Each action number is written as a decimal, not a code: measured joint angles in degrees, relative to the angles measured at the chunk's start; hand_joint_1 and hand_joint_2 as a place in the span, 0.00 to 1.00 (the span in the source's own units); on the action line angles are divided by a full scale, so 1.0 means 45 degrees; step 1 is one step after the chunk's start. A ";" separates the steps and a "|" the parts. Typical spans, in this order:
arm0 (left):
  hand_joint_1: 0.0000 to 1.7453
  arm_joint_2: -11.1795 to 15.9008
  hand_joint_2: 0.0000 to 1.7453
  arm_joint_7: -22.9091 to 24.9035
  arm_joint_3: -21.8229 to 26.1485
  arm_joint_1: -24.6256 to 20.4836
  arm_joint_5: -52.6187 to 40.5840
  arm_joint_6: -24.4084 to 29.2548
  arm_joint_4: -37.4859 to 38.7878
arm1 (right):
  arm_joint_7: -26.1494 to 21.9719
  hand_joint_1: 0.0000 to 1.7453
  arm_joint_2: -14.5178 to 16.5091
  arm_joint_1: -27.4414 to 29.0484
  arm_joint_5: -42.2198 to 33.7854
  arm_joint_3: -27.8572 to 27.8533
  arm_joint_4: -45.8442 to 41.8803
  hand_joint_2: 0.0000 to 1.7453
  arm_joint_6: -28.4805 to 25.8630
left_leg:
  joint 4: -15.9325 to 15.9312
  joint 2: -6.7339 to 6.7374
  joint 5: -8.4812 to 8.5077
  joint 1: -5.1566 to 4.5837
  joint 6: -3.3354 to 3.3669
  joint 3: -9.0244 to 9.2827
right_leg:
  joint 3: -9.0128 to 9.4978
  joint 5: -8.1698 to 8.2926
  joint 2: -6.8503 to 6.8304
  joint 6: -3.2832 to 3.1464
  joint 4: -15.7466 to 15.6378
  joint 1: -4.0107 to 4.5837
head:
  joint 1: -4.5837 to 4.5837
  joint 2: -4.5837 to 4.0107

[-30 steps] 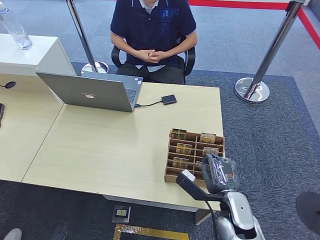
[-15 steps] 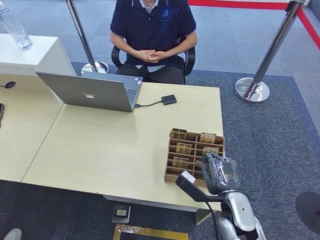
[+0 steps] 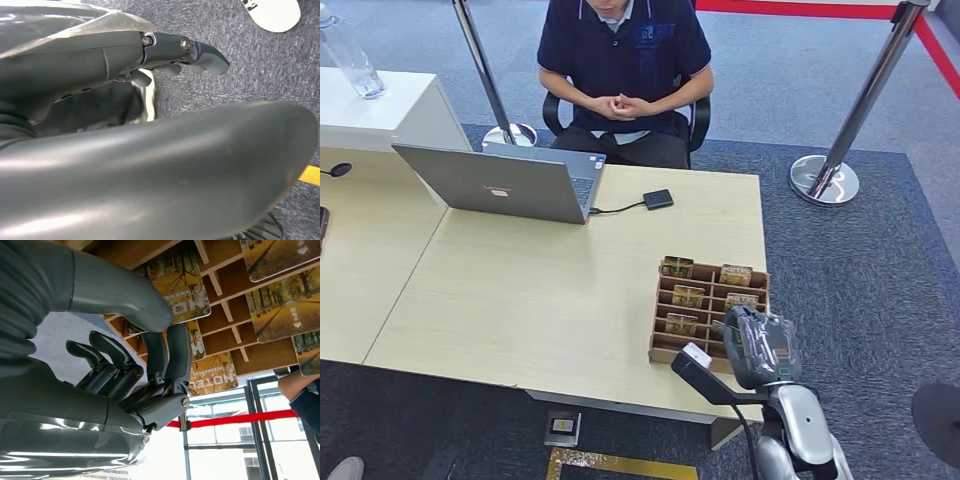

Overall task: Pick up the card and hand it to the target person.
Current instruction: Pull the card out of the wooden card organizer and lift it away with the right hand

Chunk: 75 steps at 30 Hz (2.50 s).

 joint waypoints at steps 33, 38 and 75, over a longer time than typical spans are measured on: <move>0.00 0.0000 0.00 0.0000 0.0000 0.0001 -0.0033 0.0011 0.0005 | 0.0141 0.60 0.0345 -0.0526 -0.0045 0.0000 0.1343 1.00 -0.0357 | 0.0002 0.0001 0.0001 0.0001 -0.0001 0.0007 | 0.0006 0.0004 0.0000 -0.0004 0.0002 0.0001 | -0.0001 0.0000; 0.00 0.0000 0.00 0.0000 0.0000 0.0001 -0.0019 0.0019 0.0005 | 0.0166 0.77 0.0348 -0.0487 0.0002 -0.0005 0.1191 1.00 -0.0251 | 0.0001 0.0001 0.0001 0.0001 0.0000 0.0003 | 0.0004 0.0003 0.0000 -0.0004 0.0001 0.0001 | -0.0001 0.0000; 0.00 0.0000 0.00 -0.0102 0.0000 -0.0001 -0.0083 -0.0044 0.0005 | -0.0705 1.00 0.0233 -0.0458 0.0323 -0.0038 0.0344 1.00 -0.0670 | 0.0002 0.0000 0.0001 0.0001 0.0000 0.0003 | 0.0003 0.0004 0.0000 -0.0004 0.0002 0.0001 | 0.0000 0.0000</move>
